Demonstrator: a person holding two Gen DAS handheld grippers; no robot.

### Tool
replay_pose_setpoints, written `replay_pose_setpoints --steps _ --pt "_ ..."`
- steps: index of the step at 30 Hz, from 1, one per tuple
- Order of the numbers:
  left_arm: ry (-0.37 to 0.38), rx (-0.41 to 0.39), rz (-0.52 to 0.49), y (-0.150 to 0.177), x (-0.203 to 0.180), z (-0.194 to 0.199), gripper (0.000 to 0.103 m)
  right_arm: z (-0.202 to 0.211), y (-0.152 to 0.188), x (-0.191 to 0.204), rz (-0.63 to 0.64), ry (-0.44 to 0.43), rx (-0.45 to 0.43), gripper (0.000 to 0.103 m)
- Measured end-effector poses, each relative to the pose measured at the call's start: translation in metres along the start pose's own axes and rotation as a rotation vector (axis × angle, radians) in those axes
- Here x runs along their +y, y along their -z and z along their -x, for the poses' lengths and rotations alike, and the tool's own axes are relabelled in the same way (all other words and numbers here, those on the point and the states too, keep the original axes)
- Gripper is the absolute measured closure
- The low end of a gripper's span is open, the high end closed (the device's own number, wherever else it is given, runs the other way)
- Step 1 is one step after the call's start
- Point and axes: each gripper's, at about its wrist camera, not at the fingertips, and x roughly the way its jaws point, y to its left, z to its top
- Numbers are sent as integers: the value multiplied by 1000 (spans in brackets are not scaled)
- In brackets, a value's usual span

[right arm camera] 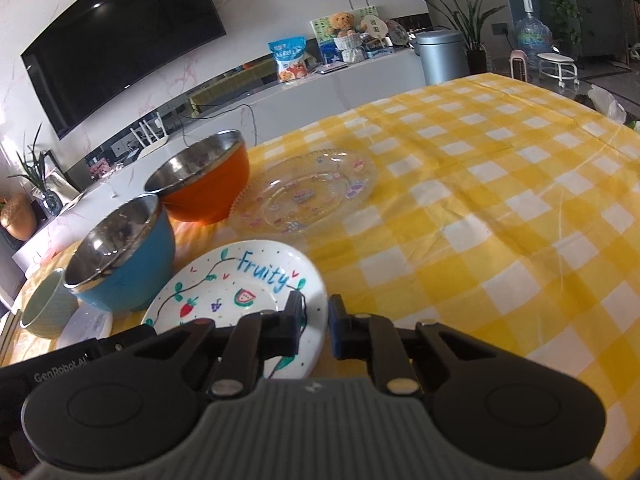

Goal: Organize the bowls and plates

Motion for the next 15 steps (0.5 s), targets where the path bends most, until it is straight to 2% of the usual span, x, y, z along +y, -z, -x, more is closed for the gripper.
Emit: replay_pose_setpoints --steps 6,15 --pt "-43 -10 23 5 10 32 89 12 7 10 -3 -68 25 91" --pt "-151 -30 64 19 37 88 89 43 37 45 48 -186 74 91"
